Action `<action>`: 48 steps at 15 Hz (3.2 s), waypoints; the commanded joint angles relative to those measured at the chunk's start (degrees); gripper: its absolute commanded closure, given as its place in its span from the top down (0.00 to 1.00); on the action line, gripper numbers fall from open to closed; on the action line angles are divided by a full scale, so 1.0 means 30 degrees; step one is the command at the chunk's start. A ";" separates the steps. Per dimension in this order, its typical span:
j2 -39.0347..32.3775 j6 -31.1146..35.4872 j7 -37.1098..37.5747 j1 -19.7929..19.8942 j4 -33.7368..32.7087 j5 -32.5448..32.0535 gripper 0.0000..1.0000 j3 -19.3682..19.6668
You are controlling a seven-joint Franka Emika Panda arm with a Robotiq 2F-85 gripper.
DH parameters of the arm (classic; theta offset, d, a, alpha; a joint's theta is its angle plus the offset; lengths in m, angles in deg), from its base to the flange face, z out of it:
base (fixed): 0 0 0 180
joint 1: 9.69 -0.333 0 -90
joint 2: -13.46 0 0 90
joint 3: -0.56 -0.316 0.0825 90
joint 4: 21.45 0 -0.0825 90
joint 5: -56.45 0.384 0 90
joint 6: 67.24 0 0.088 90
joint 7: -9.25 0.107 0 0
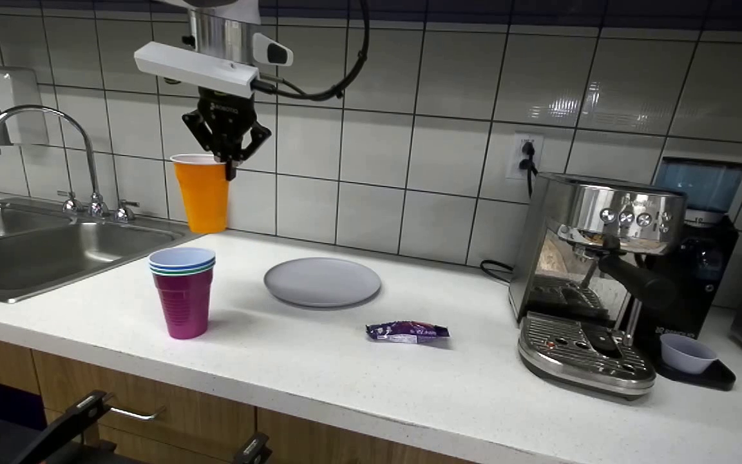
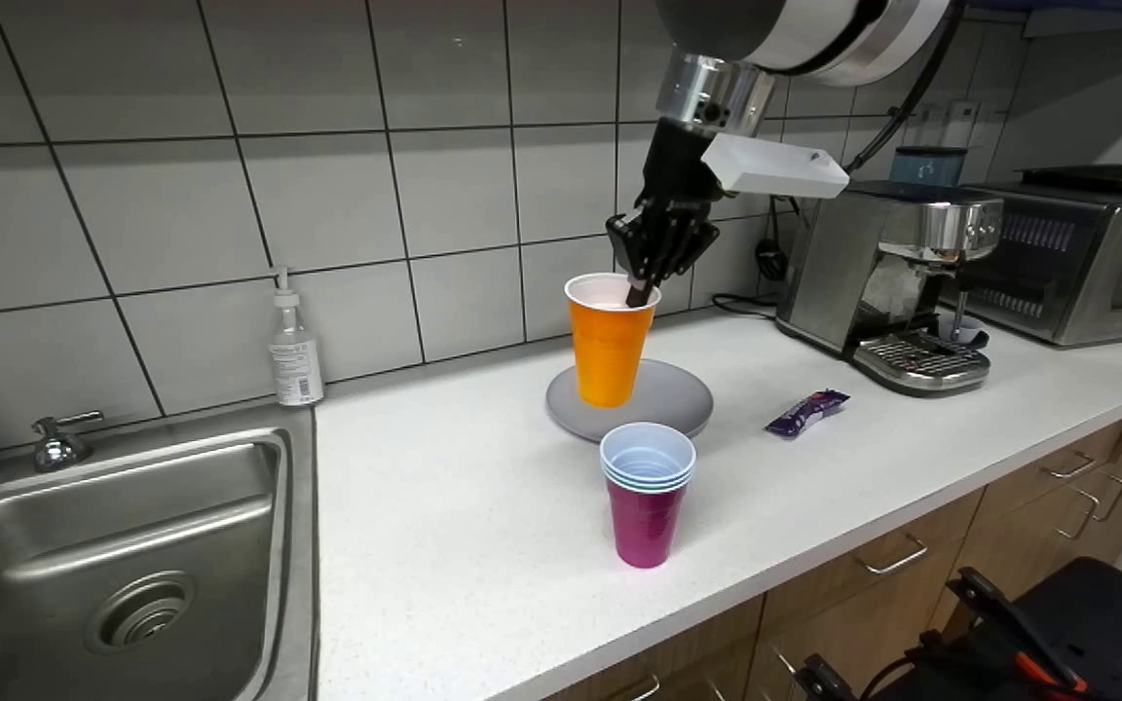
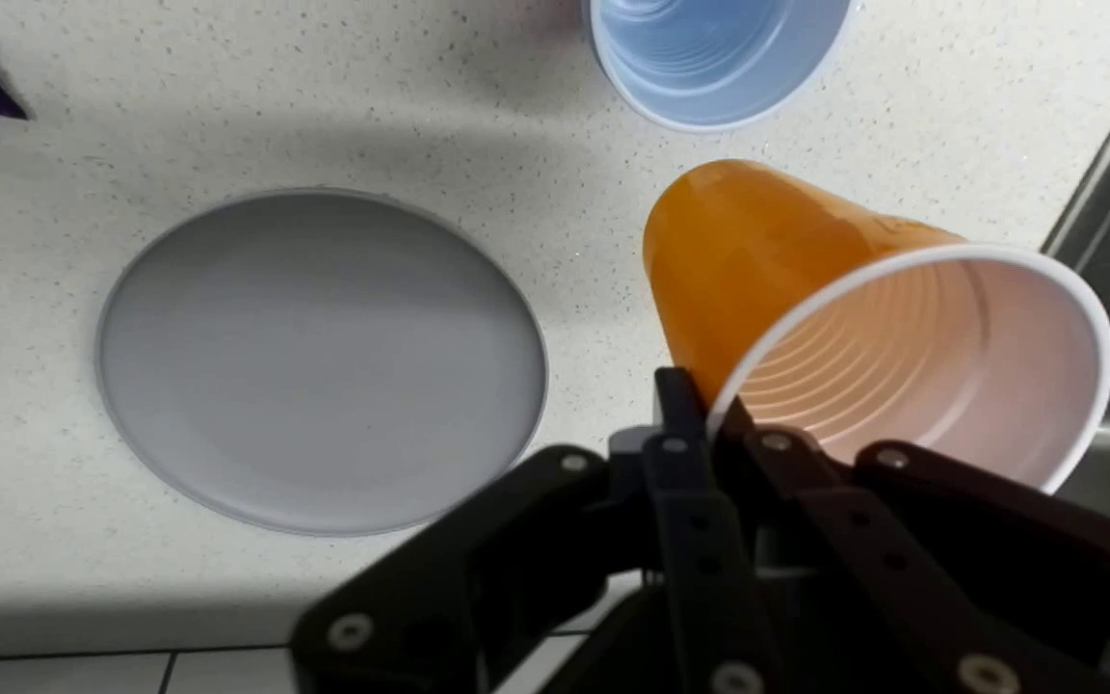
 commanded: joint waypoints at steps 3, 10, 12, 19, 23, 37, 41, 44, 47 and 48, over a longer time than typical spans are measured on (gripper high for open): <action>0.0888 -0.1487 -0.1281 0.0262 0.0212 -0.0376 0.01 -0.0045; 0.1146 -0.2309 -0.1784 0.0305 0.0316 -0.0986 0.01 -0.0144; 0.1276 -0.2510 -0.1927 0.0280 0.0376 -0.1131 0.01 -0.0153; 0.2332 -0.3237 -0.2683 0.0141 0.0940 -0.1372 0.01 -0.0102; 0.2828 -0.3303 -0.2813 0.0123 0.1361 -0.1624 0.01 -0.0158; 0.2224 -0.1485 -0.1729 -0.0171 0.2471 -0.1860 0.01 -0.0961; 0.1881 -0.1126 -0.1432 -0.0165 0.2466 -0.1866 0.01 -0.1056; 0.1494 -0.0777 -0.1114 -0.0103 0.2301 -0.1872 0.01 -0.1085; 0.1166 -0.0430 -0.0861 -0.0081 0.2230 -0.1872 0.01 -0.1098; 0.1069 -0.0286 -0.0804 -0.0071 0.2239 -0.1896 0.01 -0.1114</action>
